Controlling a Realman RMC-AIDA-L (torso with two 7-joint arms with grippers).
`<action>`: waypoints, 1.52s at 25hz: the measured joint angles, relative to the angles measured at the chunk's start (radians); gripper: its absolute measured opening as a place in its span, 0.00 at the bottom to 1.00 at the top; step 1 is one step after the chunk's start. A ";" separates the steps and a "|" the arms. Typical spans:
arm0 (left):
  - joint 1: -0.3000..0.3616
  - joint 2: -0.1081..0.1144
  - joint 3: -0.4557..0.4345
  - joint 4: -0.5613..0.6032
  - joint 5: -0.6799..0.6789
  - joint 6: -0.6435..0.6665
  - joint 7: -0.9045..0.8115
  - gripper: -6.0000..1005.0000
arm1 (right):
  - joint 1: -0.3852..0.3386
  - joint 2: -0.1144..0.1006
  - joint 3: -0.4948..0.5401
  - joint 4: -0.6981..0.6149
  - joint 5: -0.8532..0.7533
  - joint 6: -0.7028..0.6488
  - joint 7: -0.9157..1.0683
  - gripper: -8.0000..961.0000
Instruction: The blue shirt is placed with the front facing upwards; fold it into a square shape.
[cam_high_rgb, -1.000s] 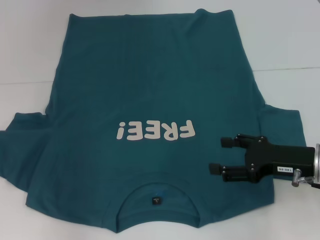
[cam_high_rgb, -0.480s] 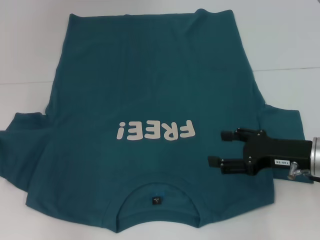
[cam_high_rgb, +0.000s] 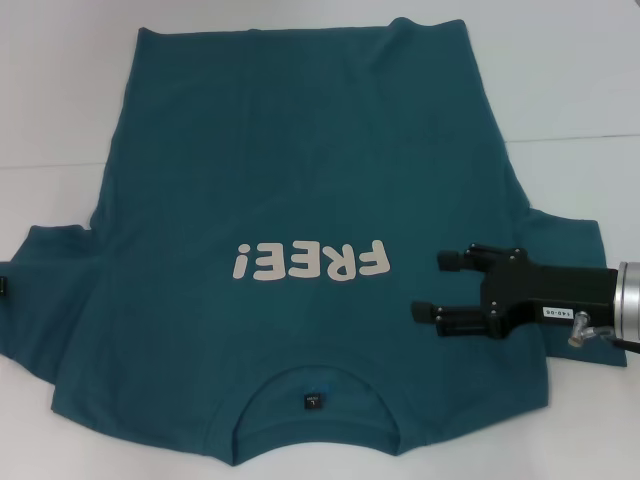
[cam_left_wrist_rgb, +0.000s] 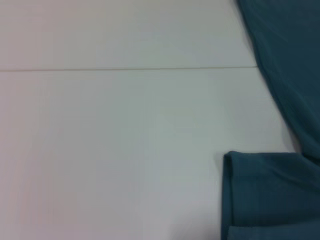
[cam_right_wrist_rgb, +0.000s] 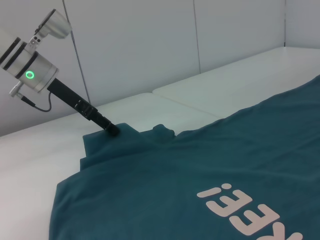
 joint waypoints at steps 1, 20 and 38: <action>0.000 0.000 0.000 0.001 0.003 -0.004 0.000 0.80 | 0.001 0.000 0.000 0.000 0.000 0.000 0.002 0.98; -0.001 -0.010 0.023 -0.007 0.024 0.006 0.015 0.42 | 0.003 0.001 -0.001 -0.002 -0.001 0.002 0.012 0.98; 0.065 -0.044 -0.014 -0.204 0.019 0.184 -0.037 0.03 | -0.005 0.000 0.006 -0.008 0.000 -0.008 0.026 0.98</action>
